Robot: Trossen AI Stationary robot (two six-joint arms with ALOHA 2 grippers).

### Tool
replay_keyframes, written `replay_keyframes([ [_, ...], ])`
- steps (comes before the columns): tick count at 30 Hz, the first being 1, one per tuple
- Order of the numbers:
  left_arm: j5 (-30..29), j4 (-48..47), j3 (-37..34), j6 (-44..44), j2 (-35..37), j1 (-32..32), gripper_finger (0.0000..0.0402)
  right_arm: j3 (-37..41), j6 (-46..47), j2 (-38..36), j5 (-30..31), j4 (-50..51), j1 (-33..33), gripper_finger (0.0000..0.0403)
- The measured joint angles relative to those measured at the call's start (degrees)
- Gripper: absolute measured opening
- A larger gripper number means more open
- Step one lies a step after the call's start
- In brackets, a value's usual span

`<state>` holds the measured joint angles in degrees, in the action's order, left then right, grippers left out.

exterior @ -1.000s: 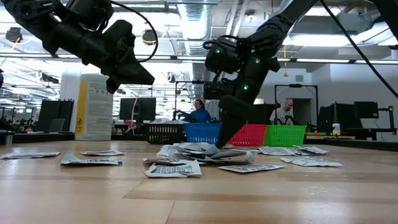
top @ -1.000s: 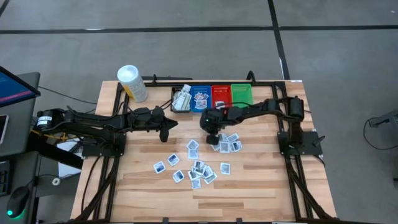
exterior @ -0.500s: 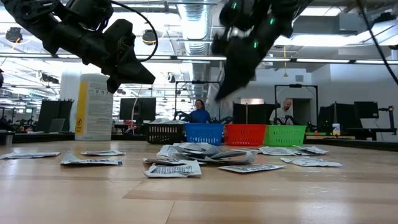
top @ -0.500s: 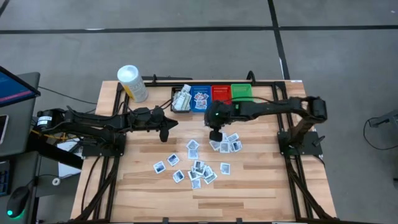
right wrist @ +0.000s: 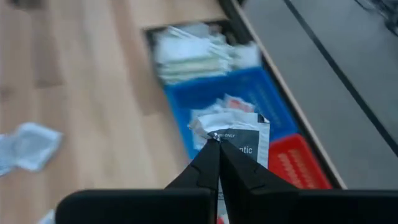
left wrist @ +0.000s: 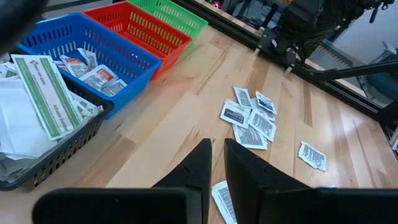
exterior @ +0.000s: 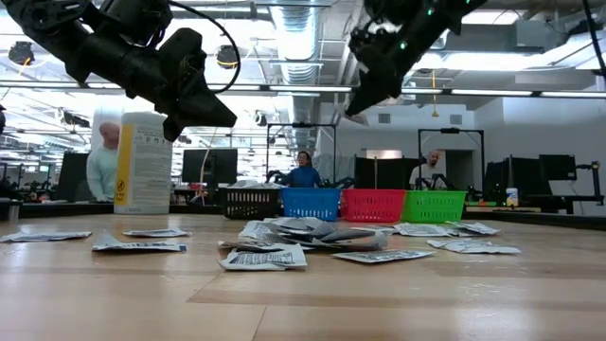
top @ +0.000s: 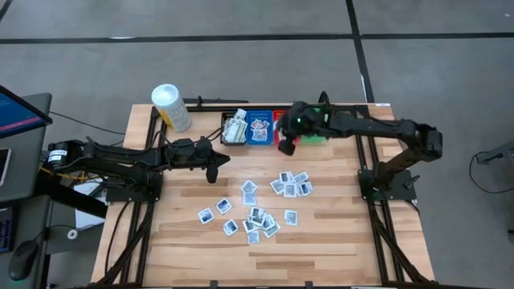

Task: Pick & Place First Aid Supplies
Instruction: Put the gray towelette pack in the red bin

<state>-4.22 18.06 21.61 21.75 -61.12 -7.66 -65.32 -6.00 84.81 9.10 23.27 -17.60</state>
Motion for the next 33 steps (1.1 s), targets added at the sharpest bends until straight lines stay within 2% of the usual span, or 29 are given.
replay_keyframes([
  [8, -0.01, 0.07, 0.0, 0.21, 0.0, 0.0, 0.0043, -0.02, 0.0, 6.45, -2.63, 0.18, -7.12, 0.0001],
  [17, -0.01, 0.07, 0.0, 0.19, 0.0, 0.0, 0.0043, -0.07, -0.01, 13.23, -1.57, -0.03, -9.69, 0.0012],
  [29, -0.03, 0.05, 0.0, 0.19, 0.0, 0.0, 0.0043, -0.07, 0.0, 13.56, -1.55, -0.56, -9.0, 0.0093],
  [33, -0.01, 0.04, 0.0, 0.19, 0.0, 0.0, 0.0043, -0.07, 0.0, 12.91, -1.49, 0.04, -8.01, 0.0105],
])
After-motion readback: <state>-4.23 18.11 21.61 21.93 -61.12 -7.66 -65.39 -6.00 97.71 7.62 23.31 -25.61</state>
